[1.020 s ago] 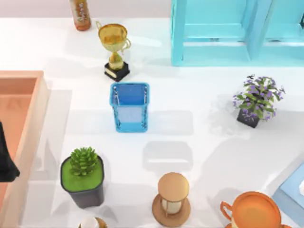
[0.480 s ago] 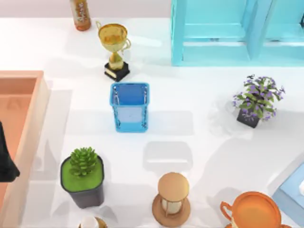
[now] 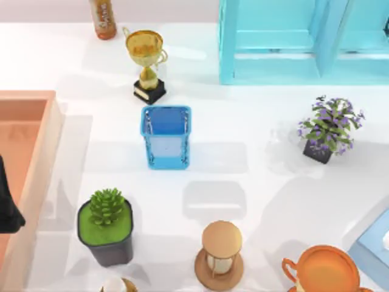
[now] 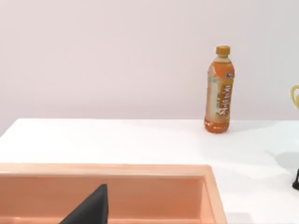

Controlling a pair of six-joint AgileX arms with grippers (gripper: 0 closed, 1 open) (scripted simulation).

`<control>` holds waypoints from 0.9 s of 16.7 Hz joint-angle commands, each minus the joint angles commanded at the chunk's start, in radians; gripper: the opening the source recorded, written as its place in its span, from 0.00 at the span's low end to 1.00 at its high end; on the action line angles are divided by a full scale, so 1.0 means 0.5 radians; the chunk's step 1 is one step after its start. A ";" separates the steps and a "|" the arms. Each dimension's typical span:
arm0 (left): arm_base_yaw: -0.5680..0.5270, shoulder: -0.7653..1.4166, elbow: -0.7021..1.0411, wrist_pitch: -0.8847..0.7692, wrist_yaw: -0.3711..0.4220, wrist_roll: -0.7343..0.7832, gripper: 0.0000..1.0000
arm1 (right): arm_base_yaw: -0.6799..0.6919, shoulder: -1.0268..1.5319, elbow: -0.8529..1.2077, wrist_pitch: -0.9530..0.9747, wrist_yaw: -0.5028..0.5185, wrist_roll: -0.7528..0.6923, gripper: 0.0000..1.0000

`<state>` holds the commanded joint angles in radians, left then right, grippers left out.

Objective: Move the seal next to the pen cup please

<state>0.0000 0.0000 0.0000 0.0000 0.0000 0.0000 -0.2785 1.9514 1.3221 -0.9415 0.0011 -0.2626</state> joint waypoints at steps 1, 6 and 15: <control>0.000 0.000 0.000 0.000 0.000 0.000 1.00 | 0.000 0.000 0.000 0.000 0.000 0.000 0.02; 0.000 0.000 0.000 0.000 0.000 0.000 1.00 | 0.000 0.000 0.000 0.000 0.000 0.000 0.00; 0.000 0.000 0.000 0.000 0.000 0.000 1.00 | 0.187 -0.029 0.222 -0.238 0.002 0.190 0.00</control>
<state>0.0000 0.0000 0.0000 0.0000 0.0000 0.0000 -0.1848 1.9370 1.4331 -1.0603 0.0020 -0.1678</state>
